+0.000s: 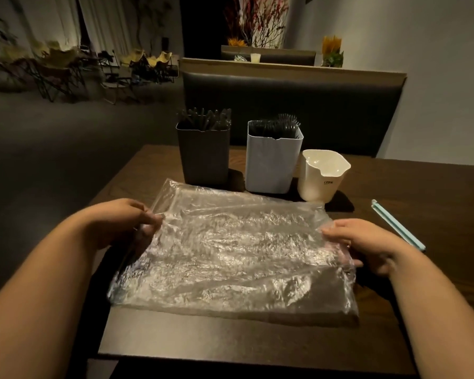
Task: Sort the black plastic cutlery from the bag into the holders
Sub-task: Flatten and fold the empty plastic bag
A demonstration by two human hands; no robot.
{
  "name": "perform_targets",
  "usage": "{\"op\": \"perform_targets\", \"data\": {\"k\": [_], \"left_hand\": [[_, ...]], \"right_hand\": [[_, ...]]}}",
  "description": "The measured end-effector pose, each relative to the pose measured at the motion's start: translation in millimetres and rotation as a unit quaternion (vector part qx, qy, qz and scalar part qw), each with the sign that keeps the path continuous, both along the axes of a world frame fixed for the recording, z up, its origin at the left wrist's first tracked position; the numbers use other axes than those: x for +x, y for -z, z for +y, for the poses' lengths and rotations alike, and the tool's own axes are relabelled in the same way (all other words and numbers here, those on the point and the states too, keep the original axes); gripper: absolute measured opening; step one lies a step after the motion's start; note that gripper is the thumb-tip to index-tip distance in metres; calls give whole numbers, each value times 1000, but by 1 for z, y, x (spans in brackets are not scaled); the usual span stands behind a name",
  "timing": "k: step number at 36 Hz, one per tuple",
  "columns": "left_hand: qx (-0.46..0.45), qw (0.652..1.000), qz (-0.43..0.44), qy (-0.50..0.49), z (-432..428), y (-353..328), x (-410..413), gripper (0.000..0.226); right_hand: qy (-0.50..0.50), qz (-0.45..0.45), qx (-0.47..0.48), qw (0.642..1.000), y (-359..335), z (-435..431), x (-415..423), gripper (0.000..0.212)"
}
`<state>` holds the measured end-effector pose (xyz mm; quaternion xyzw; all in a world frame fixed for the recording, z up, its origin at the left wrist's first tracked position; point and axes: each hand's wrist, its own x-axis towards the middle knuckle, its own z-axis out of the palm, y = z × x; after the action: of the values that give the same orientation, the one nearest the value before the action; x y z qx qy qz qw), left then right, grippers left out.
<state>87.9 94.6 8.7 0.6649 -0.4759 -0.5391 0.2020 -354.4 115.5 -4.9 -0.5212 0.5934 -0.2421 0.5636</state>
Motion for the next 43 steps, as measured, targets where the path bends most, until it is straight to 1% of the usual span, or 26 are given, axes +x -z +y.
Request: {"op": "perform_targets", "data": {"k": [3,6,10,11,13,15,16,19,20,22,26,27,30,31,33,34,36,37,38,40,43], "left_hand": [[37,999,31,-15,0,6,-2,15],[53,996,62,-39,-1,6,-8,17],[61,992,104,-24,2,3,-14,37],[68,990,118,-26,4,5,-15,38],[78,983,166,-18,6,10,-17,32],[79,972,222,5,9,11,-19,24],[73,966,246,13,10,12,-17,24],[62,949,308,23,13,17,-5,68],[52,947,316,22,14,18,0,76],[31,949,313,29,15,19,5,80],[23,951,308,-10,9,27,13,66],[21,950,310,-15,8,27,13,56],[2,952,304,-31,7,26,7,6],[-2,952,303,-37,7,25,3,3],[11,955,293,-44,7,25,-3,12],[27,955,291,-47,8,24,-6,18],[53,961,269,-44,4,23,-7,29],[58,965,253,-40,3,23,-8,32],[63,968,241,-36,2,23,-10,33],[65,969,236,-21,1,21,-15,28],[56,970,236,2,-1,19,-24,20]], "right_hand": [[10,-70,41,997,3,2,-5,33],[34,-116,57,991,5,3,-8,31],[57,-150,76,984,7,2,-15,41],[61,-164,77,982,7,3,-16,39],[72,-196,72,975,7,5,-18,27],[81,-216,64,971,7,6,-20,26],[80,-221,62,970,8,7,-20,28],[79,-206,51,974,8,9,-23,32],[77,-197,43,976,8,10,-24,32],[62,-195,19,979,6,11,-24,31],[70,-186,-45,979,1,12,-16,29],[77,-184,-64,978,1,13,-14,30],[103,-210,-108,966,2,14,-13,32],[108,-227,-110,962,2,14,-13,33],[114,-256,-102,954,2,16,-12,37],[112,-268,-96,952,1,17,-11,34],[110,-297,-91,944,0,19,-9,16],[114,-310,-92,939,1,20,-9,18],[120,-318,-93,936,1,20,-9,25],[120,-325,-99,933,0,22,-10,36],[112,-302,-88,943,2,21,-16,39]]}}
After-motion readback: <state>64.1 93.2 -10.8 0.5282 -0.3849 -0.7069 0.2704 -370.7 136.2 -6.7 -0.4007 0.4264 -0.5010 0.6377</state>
